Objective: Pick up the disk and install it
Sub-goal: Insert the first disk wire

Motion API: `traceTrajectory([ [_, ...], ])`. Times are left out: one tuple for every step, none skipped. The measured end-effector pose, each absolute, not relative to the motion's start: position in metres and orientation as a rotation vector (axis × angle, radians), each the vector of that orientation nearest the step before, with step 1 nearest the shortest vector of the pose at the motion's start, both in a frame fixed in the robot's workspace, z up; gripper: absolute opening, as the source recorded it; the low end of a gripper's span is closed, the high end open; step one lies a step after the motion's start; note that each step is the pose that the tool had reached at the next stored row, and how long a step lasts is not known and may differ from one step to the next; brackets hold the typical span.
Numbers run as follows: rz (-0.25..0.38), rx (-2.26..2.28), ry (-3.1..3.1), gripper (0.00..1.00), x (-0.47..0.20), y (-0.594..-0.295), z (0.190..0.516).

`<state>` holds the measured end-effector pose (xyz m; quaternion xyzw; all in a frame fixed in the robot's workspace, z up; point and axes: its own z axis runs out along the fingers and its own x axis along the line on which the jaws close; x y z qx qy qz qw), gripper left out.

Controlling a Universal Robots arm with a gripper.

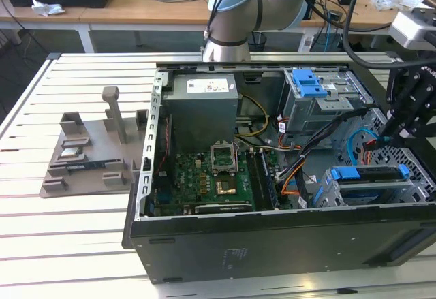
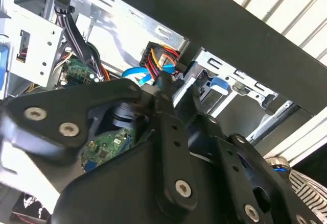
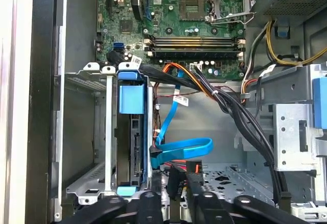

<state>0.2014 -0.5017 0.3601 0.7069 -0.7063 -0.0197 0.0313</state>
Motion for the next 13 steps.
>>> traceTrajectory([
  [-0.061,2.178,-2.176,0.22,0.2014,-0.5018,0.3601],
  [-0.061,2.178,-2.176,0.17,0.2014,-0.5021,0.36],
  [-0.061,2.178,-2.176,0.17,0.2014,-0.5022,0.3601],
  [-0.061,2.177,-2.176,0.17,0.2014,-0.5022,0.3601],
  [-0.061,2.178,-2.176,0.17,0.2014,-0.5024,0.3601],
  [-0.061,2.178,-2.176,0.17,0.2014,-0.5025,0.3601],
  [-0.061,2.178,-2.176,0.17,0.2014,-0.5026,0.3601],
  [-0.061,2.177,-2.176,0.17,0.2013,-0.503,0.3601],
  [-0.061,2.177,-2.176,0.17,0.2009,-0.5041,0.3602],
  [-0.061,2.177,-2.176,0.17,0.2005,-0.505,0.36],
  [-0.061,2.177,-2.176,0.17,0.2001,-0.5063,0.3601],
  [-0.061,2.177,-2.176,0.17,0.1997,-0.5073,0.3602],
  [-0.061,2.178,-2.176,0.17,0.1995,-0.5077,0.36],
])
